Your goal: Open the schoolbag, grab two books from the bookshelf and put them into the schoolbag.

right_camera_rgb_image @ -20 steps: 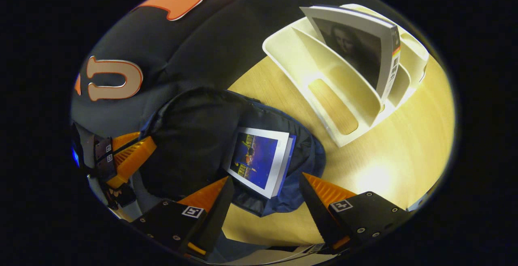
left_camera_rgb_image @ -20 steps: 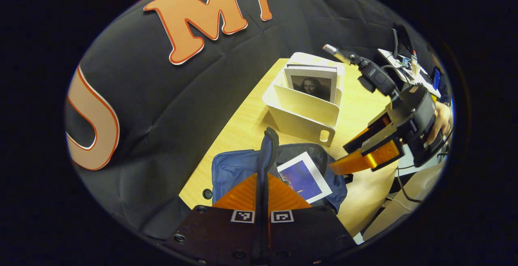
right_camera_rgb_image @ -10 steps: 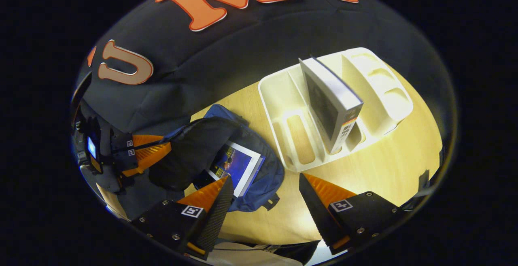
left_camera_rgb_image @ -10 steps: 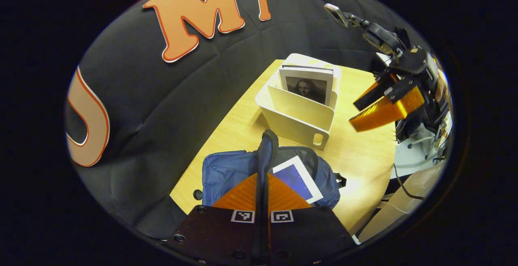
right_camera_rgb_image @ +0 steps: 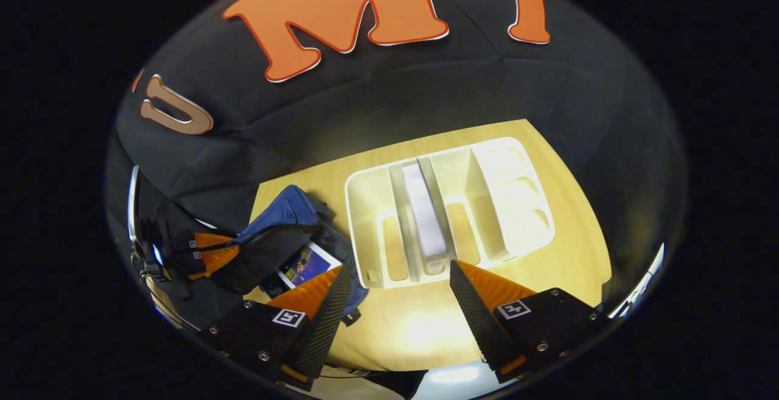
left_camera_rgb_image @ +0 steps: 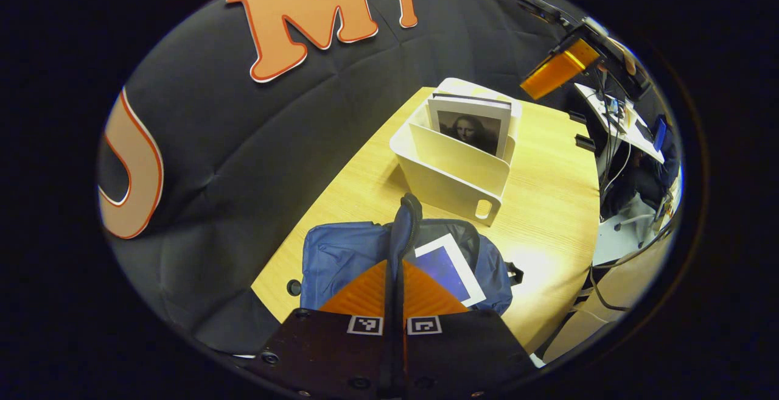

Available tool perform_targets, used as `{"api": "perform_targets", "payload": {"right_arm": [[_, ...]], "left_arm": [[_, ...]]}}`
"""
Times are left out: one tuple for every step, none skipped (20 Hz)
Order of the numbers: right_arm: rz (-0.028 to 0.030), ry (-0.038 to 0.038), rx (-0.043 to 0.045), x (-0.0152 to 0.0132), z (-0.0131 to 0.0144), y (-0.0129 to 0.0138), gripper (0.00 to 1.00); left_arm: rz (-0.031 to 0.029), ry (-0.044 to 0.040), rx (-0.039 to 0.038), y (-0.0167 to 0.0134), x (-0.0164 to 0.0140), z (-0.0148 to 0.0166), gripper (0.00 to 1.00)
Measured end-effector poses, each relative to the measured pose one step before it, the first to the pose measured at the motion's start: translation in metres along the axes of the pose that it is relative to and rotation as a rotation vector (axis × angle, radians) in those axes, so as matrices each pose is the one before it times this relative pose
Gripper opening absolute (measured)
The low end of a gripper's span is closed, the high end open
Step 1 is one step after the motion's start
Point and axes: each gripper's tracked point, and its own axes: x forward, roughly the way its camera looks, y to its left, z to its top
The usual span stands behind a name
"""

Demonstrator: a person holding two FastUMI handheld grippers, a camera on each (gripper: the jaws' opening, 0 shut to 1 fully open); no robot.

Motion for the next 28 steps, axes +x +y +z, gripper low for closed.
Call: {"api": "perform_targets", "payload": {"right_arm": [[-0.0071,0.0097,-0.01398,0.0026,0.0061,-0.00331,0.98],[-0.00156,0.01706,-0.01057,0.00475,0.006,-0.00242,0.98],[-0.00152,0.01733,-0.01401,0.00602,0.00527,-0.00156,0.98],[-0.00503,0.01078,-0.01688,0.00615,0.00686,-0.0015,0.98],[-0.00663,0.01545,-0.01737,0.00638,0.00481,-0.00246,0.98],[-0.00091,0.01621,-0.00911,0.00714,0.00448,-0.00062,0.98],[0.00343,0.02113,-0.00154,0.00854,0.00261,0.00006,0.98],[0.00847,0.01904,0.00213,0.00872,0.00288,-0.00072,0.98],[0.00171,0.02172,0.00253,0.00916,0.00099,-0.00249,0.98],[-0.01053,0.01875,-0.00113,0.00901,0.00152,-0.00471,0.98],[-0.01192,0.01655,-0.00259,0.00982,0.00042,-0.00466,0.98],[-0.00677,0.01696,-0.00299,0.00814,0.00102,-0.00326,0.98],[-0.0047,0.01629,-0.00063,0.00689,-0.00004,-0.00228,0.98],[-0.00474,0.01379,-0.00302,0.00666,0.00025,-0.00098,0.98],[-0.00078,0.015,-0.00667,0.00611,-0.00044,-0.00049,0.98],[0.00364,0.01726,-0.0064,0.0054,-0.00113,0.00202,0.98],[0.0011,0.01558,-0.00703,0.00494,-0.00189,0.0018,0.98],[0.00316,0.0129,-0.01225,0.00465,-0.00092,0.00205,0.98],[-0.00041,0.01428,-0.01208,0.00397,-0.00138,0.00231,0.98],[-0.00619,0.01107,-0.00818,0.00407,-0.00118,0.00158,0.97],[0.00135,0.00845,-0.01149,0.00295,-0.00024,0.00231,0.96],[-0.00304,0.01628,-0.00874,0.00281,-0.00201,0.00205,0.82],[-0.0166,0.01187,-0.00642,-0.00075,-0.00274,-0.00114,0.67],[-0.00037,-0.00543,-0.01073,-0.00141,0.00271,-0.00075,0.51],[-0.00269,-0.0003,-0.00819,0.00256,-0.0018,-0.00116,0.36],[-0.00188,-0.00328,-0.00789,-0.00017,0.00071,0.00055,0.34],[-0.00136,-0.00852,-0.00062,0.00001,0.00025,-0.00034,0.33],[-0.00522,-0.00475,0.00286,-0.00248,0.00015,-0.00107,0.31]], "left_arm": [[0.00072,0.00186,-0.00886,-0.00013,0.00048,-0.0009,0.0],[0.00118,0.00106,-0.00765,-0.00104,-0.00049,-0.00011,0.0],[0.00113,0.0036,-0.00803,0.00022,0.00046,-0.00114,0.0],[0.00262,0.00134,-0.00616,-0.00061,0.00006,-0.0009,0.0],[0.00245,0.00461,-0.00704,0.00077,0.00022,-0.00089,0.0],[0.00129,0.00239,-0.00723,-0.00013,0.00054,0.00003,0.0],[0.00076,0.00373,-0.00758,0.00083,0.00145,-0.00032,0.0],[0.00243,0.00307,-0.00619,0.00024,0.00048,-0.00056,0.0],[0.00225,0.00369,-0.00476,0.00096,0.00135,-0.00123,0.0],[0.00201,0.00382,-0.00473,0.00117,0.00079,-0.00033,0.0],[0.00062,0.00374,-0.00472,0.00057,0.0013,-0.00101,0.0],[-0.00006,0.00307,-0.00481,0.00002,0.00101,-0.0003,0.0],[0.0007,0.00363,-0.00521,0.00092,-0.00003,-0.00091,0.0],[0.00017,0.00393,-0.0049,0.00044,0.00182,-0.00024,0.0],[-0.00037,0.00338,-0.00373,0.00075,0.00165,-0.00154,0.0],[-0.00098,0.00451,-0.00222,-0.00077,0.00148,-0.00122,0.0],[-0.00152,0.00228,-0.00067,-0.00015,-0.00068,0.00073,0.0],[0.00105,0.00041,-0.00018,-0.00049,-0.00019,0.00057,0.0],[-0.00059,-0.00002,0.00093,0.00036,-0.00081,0.00028,0.0],[0.00084,0.00069,0.0011,0.00038,0.00015,0.0004,0.0],[0.00083,-0.00016,-0.00067,0.00026,-0.00041,0.00003,0.0],[0.00125,0.00048,-0.00198,0.00051,0.00012,0.00002,0.0],[0.00007,0.00003,-0.00234,0.00012,-0.00025,-0.00159,0.0],[-0.00004,-0.00101,-0.00382,-0.00056,-0.0005,-0.00078,0.0],[-0.0007,-0.00147,-0.00191,0.00033,-0.00048,0.00008,0.0],[-0.00023,-0.00177,-0.00146,0.00005,-0.00031,-0.0004,0.01],[-0.00012,-0.00196,-0.0016,-0.00039,-0.0003,-0.00034,0.0],[0.00102,-0.00058,-0.00078,0.00016,-0.0004,0.00025,0.0]]}}
